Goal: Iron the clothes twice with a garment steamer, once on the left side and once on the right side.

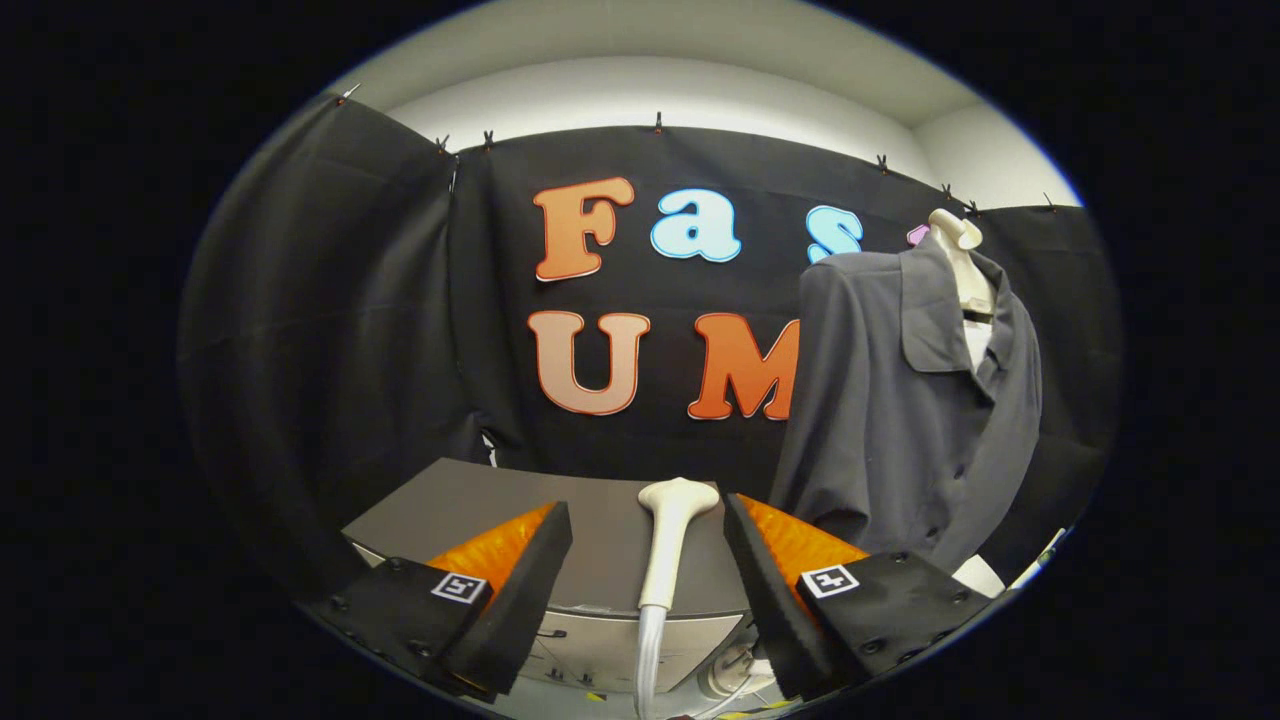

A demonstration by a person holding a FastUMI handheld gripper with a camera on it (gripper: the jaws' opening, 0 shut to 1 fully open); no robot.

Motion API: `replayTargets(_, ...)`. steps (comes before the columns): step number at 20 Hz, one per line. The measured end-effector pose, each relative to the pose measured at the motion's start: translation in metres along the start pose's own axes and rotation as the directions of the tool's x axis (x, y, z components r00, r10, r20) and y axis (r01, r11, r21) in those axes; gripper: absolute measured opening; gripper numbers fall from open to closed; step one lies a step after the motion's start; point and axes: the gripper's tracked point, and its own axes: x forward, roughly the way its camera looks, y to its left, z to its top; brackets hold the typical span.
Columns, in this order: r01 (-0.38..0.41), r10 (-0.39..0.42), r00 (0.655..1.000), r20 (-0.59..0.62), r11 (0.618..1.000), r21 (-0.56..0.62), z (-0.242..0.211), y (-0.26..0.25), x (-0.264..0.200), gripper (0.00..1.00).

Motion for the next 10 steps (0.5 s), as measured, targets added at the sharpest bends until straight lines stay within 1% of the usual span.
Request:
replayTargets(5, 0.026, -0.025, 0.990, -0.136, 1.000, 0.008, -0.027, 0.011, 0.076, 0.99)
replayTargets(8, 0.054, -0.046, 0.976, -0.213, 0.998, 0.029, -0.048, 0.005, 0.112, 0.98)
replayTargets(10, 0.090, -0.082, 0.962, -0.259, 0.996, 0.021, -0.061, -0.007, 0.133, 0.98)
